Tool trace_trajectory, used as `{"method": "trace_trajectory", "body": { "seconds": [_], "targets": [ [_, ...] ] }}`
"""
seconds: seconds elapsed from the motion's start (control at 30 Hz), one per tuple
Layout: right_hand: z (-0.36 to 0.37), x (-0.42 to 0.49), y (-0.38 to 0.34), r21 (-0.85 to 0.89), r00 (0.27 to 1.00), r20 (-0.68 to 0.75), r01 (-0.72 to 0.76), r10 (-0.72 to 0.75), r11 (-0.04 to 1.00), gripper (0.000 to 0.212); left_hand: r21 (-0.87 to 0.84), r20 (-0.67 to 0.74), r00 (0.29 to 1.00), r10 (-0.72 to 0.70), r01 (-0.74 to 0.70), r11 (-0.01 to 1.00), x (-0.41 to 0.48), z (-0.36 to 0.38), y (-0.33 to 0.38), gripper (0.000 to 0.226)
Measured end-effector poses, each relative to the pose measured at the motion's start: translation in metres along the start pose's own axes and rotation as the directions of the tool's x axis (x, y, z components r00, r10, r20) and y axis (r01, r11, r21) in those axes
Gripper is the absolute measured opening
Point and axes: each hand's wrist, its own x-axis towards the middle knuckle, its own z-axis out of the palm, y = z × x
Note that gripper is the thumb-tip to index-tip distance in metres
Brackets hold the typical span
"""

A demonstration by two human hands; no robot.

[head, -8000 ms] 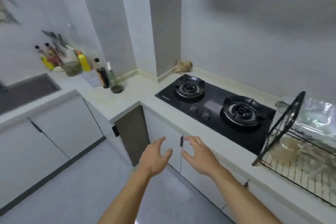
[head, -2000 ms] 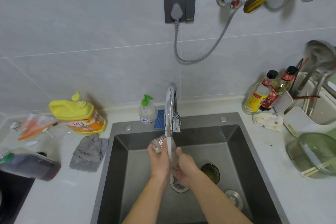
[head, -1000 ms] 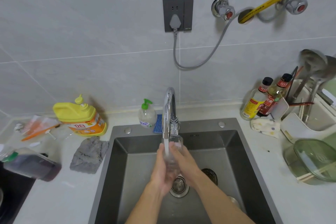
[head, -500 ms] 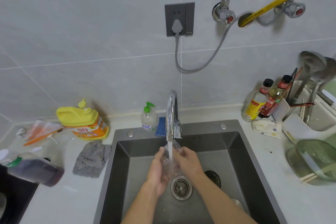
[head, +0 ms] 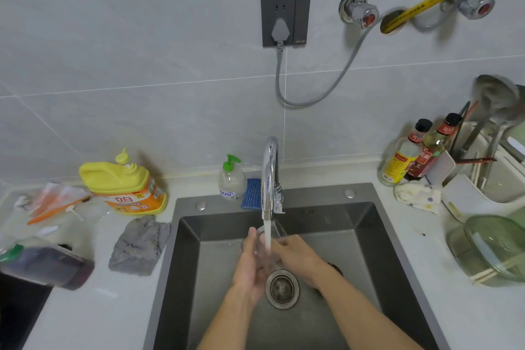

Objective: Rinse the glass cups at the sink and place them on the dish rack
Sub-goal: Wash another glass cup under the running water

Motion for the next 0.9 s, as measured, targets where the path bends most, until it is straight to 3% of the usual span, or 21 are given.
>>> {"method": "trace_trajectory", "body": {
  "seconds": [0.03, 0.1, 0.17, 0.27, 0.4, 0.47, 0.57, 0.67, 0.77, 0.9],
  "targets": [
    [0.000, 0.001, 0.005, 0.044, 0.998, 0.050, 0.022, -0.024, 0.999, 0.044, -0.016, -0.019, 1.000, 0.007, -0.007, 1.000, 0.001, -0.003, 0.003, 0.050],
    [-0.006, -0.001, 0.010, -0.040, 0.990, 0.091, 0.111, -0.107, 0.993, 0.037, -0.021, 0.003, 1.000, -0.008, 0.008, 1.000, 0.001, -0.008, 0.008, 0.051],
    [-0.008, -0.002, 0.013, -0.189, 0.987, 0.007, 0.156, -0.158, 0.969, 0.045, -0.026, 0.050, 0.998, -0.037, 0.038, 0.999, -0.002, -0.008, 0.009, 0.052],
    [0.001, -0.003, 0.001, -0.132, 0.985, -0.127, 0.100, -0.116, 0.986, 0.045, -0.032, 0.017, 1.000, 0.001, -0.001, 0.999, -0.006, 0.001, 0.006, 0.055],
    [0.003, -0.010, 0.010, -0.078, 0.991, 0.043, 0.128, -0.125, 0.989, 0.031, -0.055, -0.037, 0.999, 0.017, -0.019, 0.998, 0.000, -0.005, 0.006, 0.084],
    [-0.001, -0.005, 0.025, -0.190, 0.977, 0.080, 0.212, -0.200, 0.959, 0.021, -0.039, -0.012, 0.999, -0.040, 0.039, 0.998, 0.002, -0.010, 0.007, 0.074],
    [0.011, -0.002, 0.031, -0.288, 0.980, -0.006, 0.186, -0.197, 0.939, 0.027, -0.054, 0.057, 0.995, -0.088, 0.091, 0.994, 0.000, -0.003, 0.005, 0.059],
    [0.021, -0.007, 0.011, -0.141, 0.986, -0.092, 0.127, -0.141, 0.982, 0.037, -0.095, -0.001, 0.999, -0.048, 0.048, 0.994, -0.002, 0.004, -0.001, 0.051],
    [0.011, -0.014, 0.009, -0.003, 1.000, 0.001, 0.022, -0.022, 1.000, 0.041, -0.063, -0.069, 0.998, 0.000, -0.005, 0.998, 0.000, 0.001, -0.005, 0.043],
    [0.000, -0.018, 0.017, -0.302, 0.988, 0.152, 0.085, -0.040, 0.949, 0.061, 0.055, -0.018, 0.999, -0.033, 0.034, 0.998, -0.006, 0.001, -0.009, 0.040]
  ]
}}
